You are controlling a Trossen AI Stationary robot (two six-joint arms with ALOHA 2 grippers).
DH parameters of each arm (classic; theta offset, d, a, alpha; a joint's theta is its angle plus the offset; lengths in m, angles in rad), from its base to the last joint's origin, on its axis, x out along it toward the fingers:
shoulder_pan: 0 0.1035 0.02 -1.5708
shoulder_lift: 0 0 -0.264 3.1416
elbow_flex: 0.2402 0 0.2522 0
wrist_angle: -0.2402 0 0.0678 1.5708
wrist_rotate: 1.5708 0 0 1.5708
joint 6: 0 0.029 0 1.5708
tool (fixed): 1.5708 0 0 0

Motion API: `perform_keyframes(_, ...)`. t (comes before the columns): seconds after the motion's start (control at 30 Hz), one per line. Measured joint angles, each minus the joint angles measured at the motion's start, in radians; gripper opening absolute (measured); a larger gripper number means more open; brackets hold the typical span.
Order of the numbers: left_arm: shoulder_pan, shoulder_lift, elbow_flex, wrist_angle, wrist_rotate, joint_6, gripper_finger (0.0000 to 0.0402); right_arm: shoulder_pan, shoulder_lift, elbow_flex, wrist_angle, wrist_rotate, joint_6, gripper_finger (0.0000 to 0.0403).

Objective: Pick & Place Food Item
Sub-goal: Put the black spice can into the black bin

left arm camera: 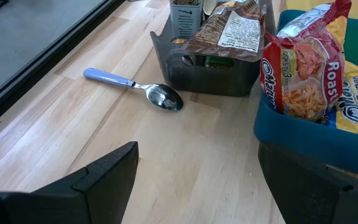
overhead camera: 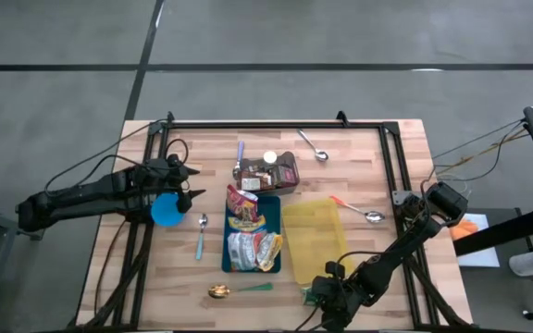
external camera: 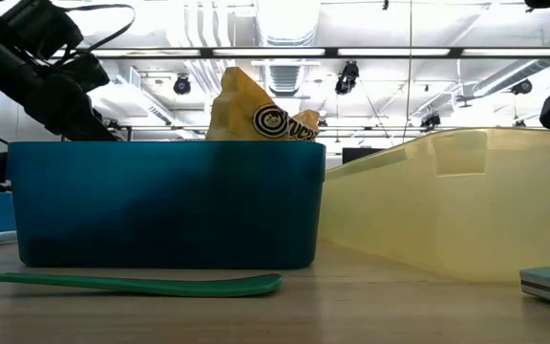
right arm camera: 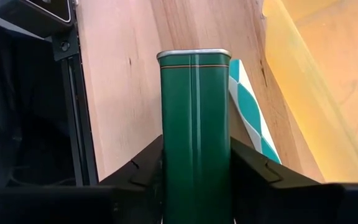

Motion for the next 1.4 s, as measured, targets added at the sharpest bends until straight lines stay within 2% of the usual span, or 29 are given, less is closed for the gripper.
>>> perform_keyframes(0.1, 0.000, 0.000, 0.000, 0.000, 0.000, 0.000, 0.0336, 0.000, 0.000, 0.000, 0.000, 0.000, 0.000, 0.0132)
perform_keyframes(0.33, 0.000, 0.000, 0.000, 0.000, 0.000, 0.000, 0.0336, 0.000, 0.000, 0.000, 0.001, 0.000, 0.000, 0.0104)
perform_keyframes(0.63, 0.000, 0.000, 0.000, 0.000, 0.000, 0.000, 0.0336, 0.000, 0.000, 0.000, 0.001, 0.001, 0.004, 0.0129)
perform_keyframes(0.87, 0.000, 0.000, 0.000, 0.000, 0.000, 0.000, 0.0336, 0.000, 0.000, 0.000, 0.001, 0.002, 0.004, 0.0105)
perform_keyframes(0.93, 0.000, 0.000, 0.000, 0.000, 0.000, 0.000, 0.0336, 0.000, 0.000, 0.000, 0.001, 0.002, 0.004, 0.0114)
perform_keyframes(1.2, 0.000, 0.000, 0.000, 0.000, 0.000, 0.000, 0.0336, 0.000, 0.000, 0.000, 0.002, 0.003, 0.004, 0.0189)
perform_keyframes(1.4, 0.000, 0.000, 0.000, 0.000, 0.000, 0.000, 0.0336, 0.000, 0.000, 0.000, 0.002, 0.003, 0.004, 0.0202)
